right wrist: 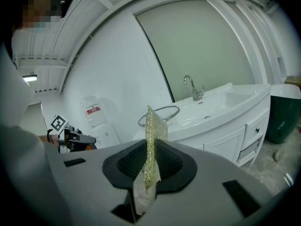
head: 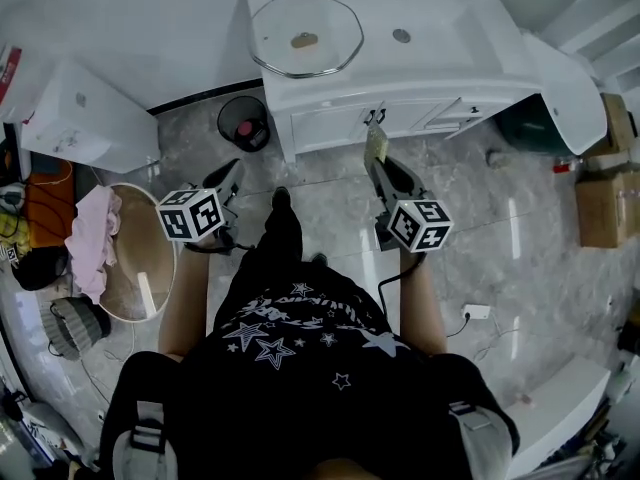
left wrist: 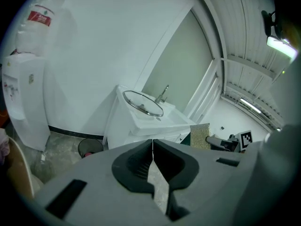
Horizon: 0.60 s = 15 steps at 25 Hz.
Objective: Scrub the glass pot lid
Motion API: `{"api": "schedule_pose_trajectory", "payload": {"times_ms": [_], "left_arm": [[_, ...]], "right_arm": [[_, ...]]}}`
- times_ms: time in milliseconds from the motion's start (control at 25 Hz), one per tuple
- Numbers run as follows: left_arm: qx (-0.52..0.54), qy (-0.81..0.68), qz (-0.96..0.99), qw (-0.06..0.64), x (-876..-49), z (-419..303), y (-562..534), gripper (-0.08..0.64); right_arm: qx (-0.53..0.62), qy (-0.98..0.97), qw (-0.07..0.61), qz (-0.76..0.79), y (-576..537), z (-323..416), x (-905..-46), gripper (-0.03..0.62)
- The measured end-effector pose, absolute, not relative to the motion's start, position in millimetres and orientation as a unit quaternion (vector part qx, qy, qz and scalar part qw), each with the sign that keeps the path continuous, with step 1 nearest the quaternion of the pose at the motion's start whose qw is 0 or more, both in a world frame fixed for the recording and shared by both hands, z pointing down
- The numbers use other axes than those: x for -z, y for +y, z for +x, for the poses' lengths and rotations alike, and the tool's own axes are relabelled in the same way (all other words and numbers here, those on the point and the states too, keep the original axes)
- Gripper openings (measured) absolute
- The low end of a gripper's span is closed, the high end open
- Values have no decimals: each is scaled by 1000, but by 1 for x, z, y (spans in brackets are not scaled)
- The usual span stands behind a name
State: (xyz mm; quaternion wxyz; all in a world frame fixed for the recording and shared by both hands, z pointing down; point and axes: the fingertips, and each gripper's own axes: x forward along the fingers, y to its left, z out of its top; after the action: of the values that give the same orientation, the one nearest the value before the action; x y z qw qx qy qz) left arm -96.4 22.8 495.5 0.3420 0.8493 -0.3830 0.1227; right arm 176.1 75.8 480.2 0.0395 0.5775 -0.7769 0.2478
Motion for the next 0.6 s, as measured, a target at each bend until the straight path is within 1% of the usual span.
{"api": "schedule_pose_trajectory", "payload": {"times_ms": [200,320,600], "left_arm": [[-98,-363,853,362,-498,-90,-53,12],[-100,-350,855,371,-501,-85,-99,12],[-96,-307,853,411,-509,-76,-177,12]], "right_arm": [[-236,-773,52,587,15,186,-474,57],[-231,-770,51,593,-29,190,-468,57],[-226,-768,49,597,-111,176,-457,57]]}}
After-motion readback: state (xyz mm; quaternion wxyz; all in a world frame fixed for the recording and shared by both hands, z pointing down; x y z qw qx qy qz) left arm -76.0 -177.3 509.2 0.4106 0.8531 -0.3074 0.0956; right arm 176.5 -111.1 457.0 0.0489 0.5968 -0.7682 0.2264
